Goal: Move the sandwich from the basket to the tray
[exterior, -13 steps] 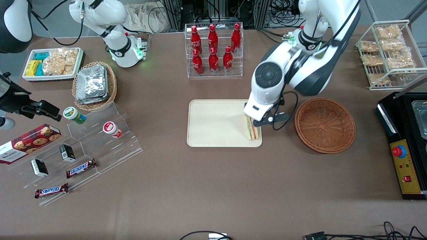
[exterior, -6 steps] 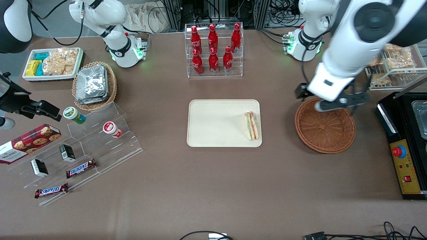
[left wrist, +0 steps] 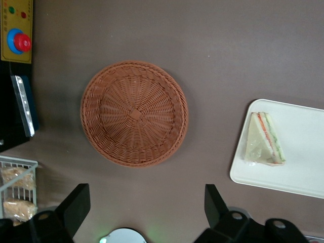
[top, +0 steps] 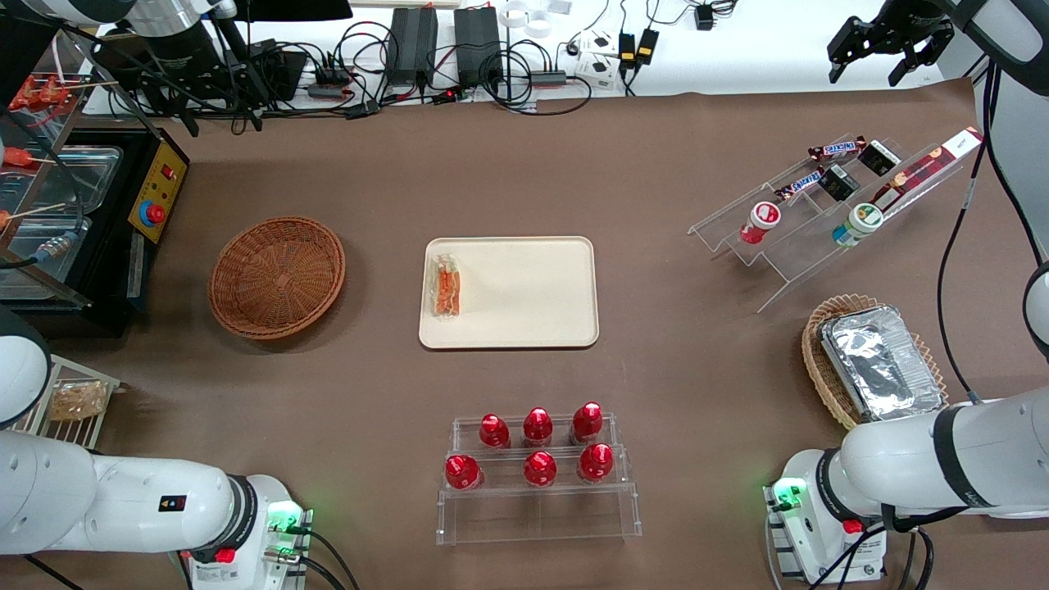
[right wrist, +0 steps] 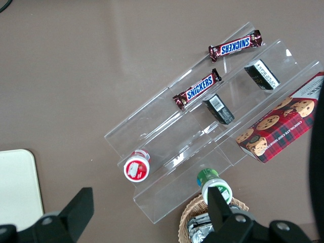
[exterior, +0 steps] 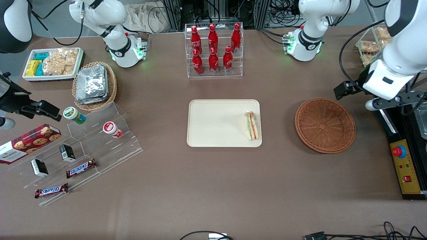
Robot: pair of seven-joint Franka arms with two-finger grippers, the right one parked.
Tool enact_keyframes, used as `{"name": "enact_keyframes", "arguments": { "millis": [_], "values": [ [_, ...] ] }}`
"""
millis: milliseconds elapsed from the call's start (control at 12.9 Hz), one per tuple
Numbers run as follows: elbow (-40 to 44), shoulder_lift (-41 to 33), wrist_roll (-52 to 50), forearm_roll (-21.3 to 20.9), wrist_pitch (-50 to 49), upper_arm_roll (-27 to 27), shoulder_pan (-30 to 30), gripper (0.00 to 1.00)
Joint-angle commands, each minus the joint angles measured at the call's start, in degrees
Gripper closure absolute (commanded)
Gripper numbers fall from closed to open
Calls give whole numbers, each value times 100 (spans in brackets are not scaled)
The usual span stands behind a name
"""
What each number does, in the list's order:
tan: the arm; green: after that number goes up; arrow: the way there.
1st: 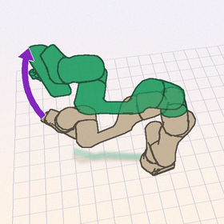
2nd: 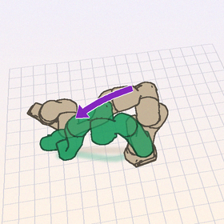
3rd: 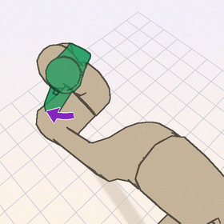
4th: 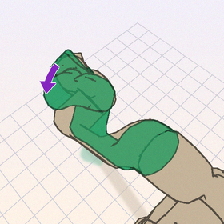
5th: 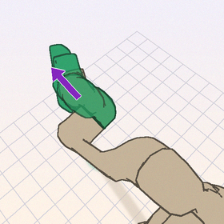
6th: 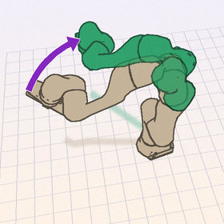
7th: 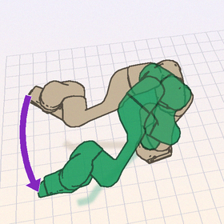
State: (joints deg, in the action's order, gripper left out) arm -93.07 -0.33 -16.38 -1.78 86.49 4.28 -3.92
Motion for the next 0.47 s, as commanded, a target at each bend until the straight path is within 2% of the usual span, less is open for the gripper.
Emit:
{"name": "enact_keyframes", "arguments": {
  "millis": [0,388],
  "values": [
    [16,-81,215,64,88,-112,-65,0],
    [96,-63,232,64,26,-129,-39,0]
  ]
}}
